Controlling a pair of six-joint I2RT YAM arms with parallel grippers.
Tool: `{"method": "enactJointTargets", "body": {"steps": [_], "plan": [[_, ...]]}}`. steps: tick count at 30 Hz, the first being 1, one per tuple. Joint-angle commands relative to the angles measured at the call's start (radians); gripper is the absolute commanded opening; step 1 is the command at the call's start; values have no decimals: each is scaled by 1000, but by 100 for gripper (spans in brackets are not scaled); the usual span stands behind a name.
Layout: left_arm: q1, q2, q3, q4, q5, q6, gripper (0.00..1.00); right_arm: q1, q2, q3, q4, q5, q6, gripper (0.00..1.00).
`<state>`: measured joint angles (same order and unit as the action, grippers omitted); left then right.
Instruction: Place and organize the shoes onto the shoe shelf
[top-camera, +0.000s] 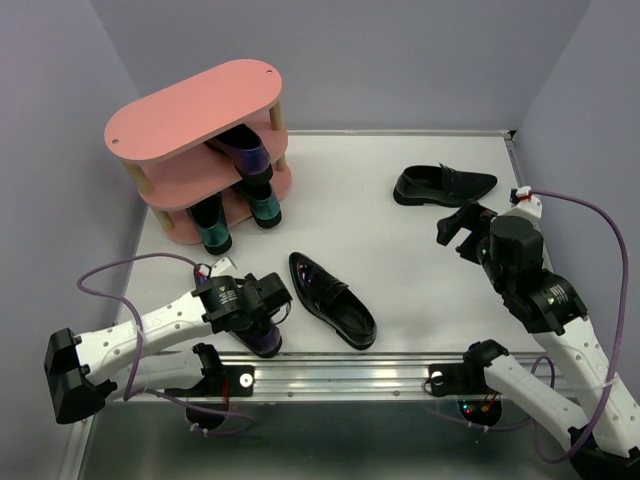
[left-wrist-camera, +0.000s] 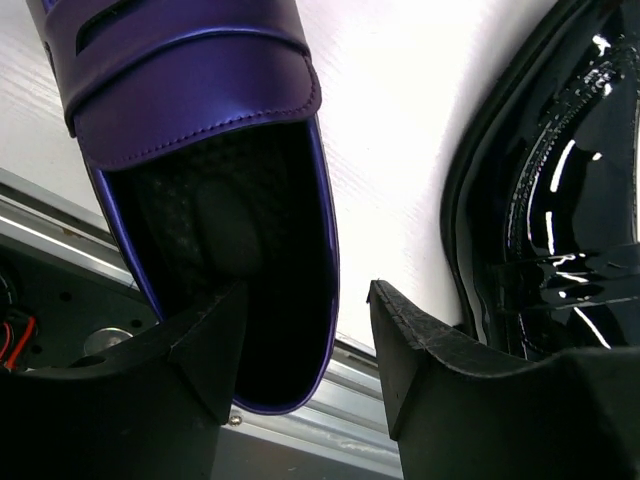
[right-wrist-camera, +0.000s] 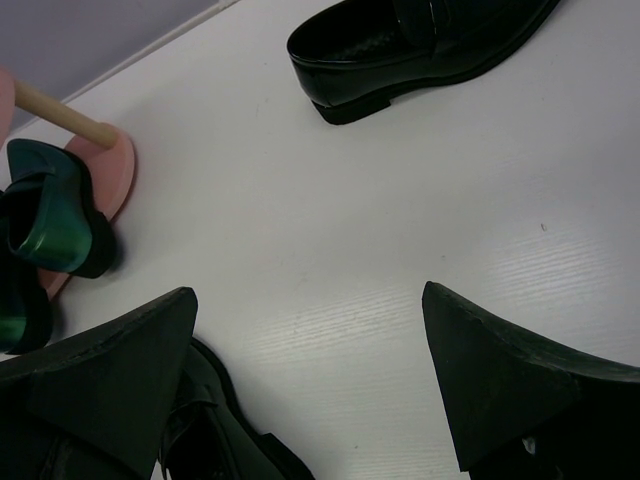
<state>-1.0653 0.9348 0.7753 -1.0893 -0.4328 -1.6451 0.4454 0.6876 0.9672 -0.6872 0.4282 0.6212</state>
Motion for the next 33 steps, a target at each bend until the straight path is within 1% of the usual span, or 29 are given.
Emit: {"method": "enactJointTargets", "body": {"steps": [1,6,9,11,12,13,15,16,19,25,33], "plan": [[7,35,-16,-32,-17,-36,62,-7,-2,1,46,-5,-5,100],[10,108,-19,6,-15,-12,61,-7,-2,-7,51,-6,0,100],[13,162,-18,49,-9,8,58,-7,-3,-8,51,-8,0,100],[16,202,-11,57,-11,19,52,-7,-8,-8,51,-3,-2,100],[16,214,-7,58,-12,22,48,-7,-8,-8,51,-3,-2,100],[18,225,-2,58,-15,25,36,-7,-8,-8,51,-3,-3,100],[19,246,22,45,-35,33,15,-7,-5,-8,52,-3,-6,100],[21,251,36,31,-47,28,0,-7,-2,-7,52,-5,-6,100],[19,254,105,-35,-101,28,0,-7,-3,-5,55,-2,-12,100],[21,196,188,-34,-145,50,0,-7,-13,-10,57,6,-14,100],[22,182,277,-35,-172,60,0,-7,0,-8,55,12,-20,100]]}}
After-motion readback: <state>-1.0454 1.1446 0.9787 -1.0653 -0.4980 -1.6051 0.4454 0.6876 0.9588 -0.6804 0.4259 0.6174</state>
